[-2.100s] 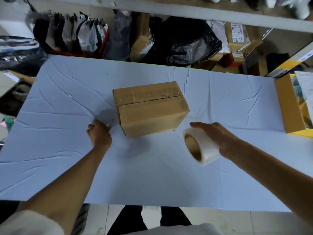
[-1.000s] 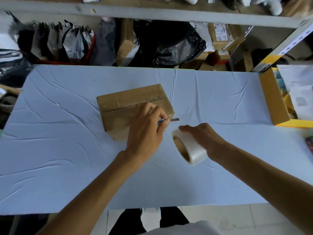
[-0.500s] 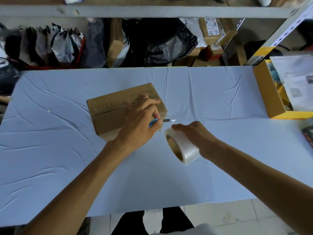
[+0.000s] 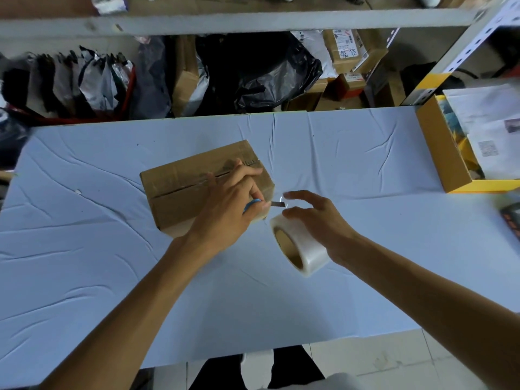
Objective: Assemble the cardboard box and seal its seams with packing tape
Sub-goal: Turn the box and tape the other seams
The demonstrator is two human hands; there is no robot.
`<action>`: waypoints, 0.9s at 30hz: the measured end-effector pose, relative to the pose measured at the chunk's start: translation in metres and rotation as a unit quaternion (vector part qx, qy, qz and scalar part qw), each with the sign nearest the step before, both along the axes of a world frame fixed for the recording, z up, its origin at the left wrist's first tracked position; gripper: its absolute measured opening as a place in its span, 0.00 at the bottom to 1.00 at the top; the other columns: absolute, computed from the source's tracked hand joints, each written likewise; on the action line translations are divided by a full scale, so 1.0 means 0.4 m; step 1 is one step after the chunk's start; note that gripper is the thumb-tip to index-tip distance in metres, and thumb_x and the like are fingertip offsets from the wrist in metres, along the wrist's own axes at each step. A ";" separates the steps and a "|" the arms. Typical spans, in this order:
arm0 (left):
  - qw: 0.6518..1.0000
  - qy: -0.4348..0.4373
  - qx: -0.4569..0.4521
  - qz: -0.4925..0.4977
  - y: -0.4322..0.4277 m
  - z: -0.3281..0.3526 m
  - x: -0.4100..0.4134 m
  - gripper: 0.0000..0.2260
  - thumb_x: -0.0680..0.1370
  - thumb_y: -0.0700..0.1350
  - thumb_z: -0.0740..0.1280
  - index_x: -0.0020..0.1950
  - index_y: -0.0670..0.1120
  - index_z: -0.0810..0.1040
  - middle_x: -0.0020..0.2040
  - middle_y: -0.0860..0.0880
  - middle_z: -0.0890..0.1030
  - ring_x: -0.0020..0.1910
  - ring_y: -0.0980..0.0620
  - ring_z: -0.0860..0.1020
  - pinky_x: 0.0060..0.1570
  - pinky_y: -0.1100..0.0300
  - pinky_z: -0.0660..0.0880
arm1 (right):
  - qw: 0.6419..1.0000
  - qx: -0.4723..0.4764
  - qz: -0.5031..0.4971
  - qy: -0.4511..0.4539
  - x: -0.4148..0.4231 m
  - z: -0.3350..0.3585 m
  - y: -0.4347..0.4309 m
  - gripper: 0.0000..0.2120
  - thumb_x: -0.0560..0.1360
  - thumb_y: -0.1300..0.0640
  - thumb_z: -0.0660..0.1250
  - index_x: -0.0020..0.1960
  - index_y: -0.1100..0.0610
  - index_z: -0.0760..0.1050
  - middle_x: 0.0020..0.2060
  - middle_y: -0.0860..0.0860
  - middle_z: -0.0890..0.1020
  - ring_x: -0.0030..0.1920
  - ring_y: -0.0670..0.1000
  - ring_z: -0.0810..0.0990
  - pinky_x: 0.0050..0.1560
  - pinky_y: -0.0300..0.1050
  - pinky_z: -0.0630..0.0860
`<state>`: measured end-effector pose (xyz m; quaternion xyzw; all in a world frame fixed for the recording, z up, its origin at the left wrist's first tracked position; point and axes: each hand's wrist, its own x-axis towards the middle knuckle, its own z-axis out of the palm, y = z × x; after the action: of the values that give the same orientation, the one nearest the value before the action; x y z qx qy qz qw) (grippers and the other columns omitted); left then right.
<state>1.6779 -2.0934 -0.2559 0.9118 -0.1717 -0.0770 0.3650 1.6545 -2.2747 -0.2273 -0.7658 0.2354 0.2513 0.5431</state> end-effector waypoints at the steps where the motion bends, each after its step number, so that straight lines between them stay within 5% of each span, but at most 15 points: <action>1: 1.000 0.000 -0.001 0.000 0.001 -0.002 0.002 0.07 0.78 0.46 0.67 0.41 0.50 0.72 0.68 0.56 0.70 0.76 0.53 0.56 0.69 0.35 0.60 | 1.000 0.006 0.005 -0.002 0.003 0.002 -0.001 0.10 0.74 0.58 0.68 0.55 0.49 0.80 0.37 0.47 0.79 0.35 0.46 0.75 0.36 0.37 0.68; 7: 0.999 -0.021 0.036 -0.004 -0.006 0.007 -0.003 0.06 0.79 0.44 0.64 0.43 0.45 0.72 0.67 0.53 0.71 0.76 0.50 0.58 0.65 0.34 0.62 | 1.000 -0.013 0.001 0.010 0.012 -0.013 0.002 0.06 0.73 0.57 0.70 0.50 0.54 0.82 0.35 0.48 0.79 0.34 0.48 0.74 0.34 0.38 0.68; 18: 0.997 0.002 0.071 0.002 -0.027 0.034 0.003 0.07 0.80 0.43 0.63 0.42 0.46 0.70 0.65 0.51 0.73 0.76 0.51 0.58 0.66 0.33 0.61 | 0.996 -0.059 0.027 0.056 0.043 -0.044 0.009 0.14 0.71 0.52 0.73 0.51 0.61 0.81 0.40 0.54 0.78 0.39 0.52 0.73 0.36 0.42 0.66; 24: 0.997 0.025 0.077 0.003 -0.036 0.038 0.000 0.07 0.79 0.43 0.65 0.42 0.47 0.70 0.69 0.52 0.70 0.77 0.51 0.54 0.68 0.30 0.51 | 1.000 -0.022 -0.004 0.021 0.024 -0.045 -0.005 0.11 0.72 0.50 0.73 0.46 0.58 0.81 0.38 0.53 0.78 0.37 0.53 0.72 0.38 0.43 0.66; 27: 0.997 0.014 0.075 0.009 -0.036 0.039 0.000 0.08 0.78 0.43 0.66 0.40 0.47 0.70 0.68 0.51 0.71 0.77 0.49 0.56 0.67 0.30 0.54 | 0.999 -0.031 0.000 0.012 0.017 -0.038 -0.009 0.09 0.74 0.49 0.71 0.46 0.55 0.82 0.35 0.49 0.78 0.34 0.51 0.73 0.36 0.41 0.67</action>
<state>1.6780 -2.1079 -0.2402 0.9371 -0.1514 -0.0993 0.2985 1.6612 -2.2785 -0.2426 -0.7795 0.2496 0.2529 0.5159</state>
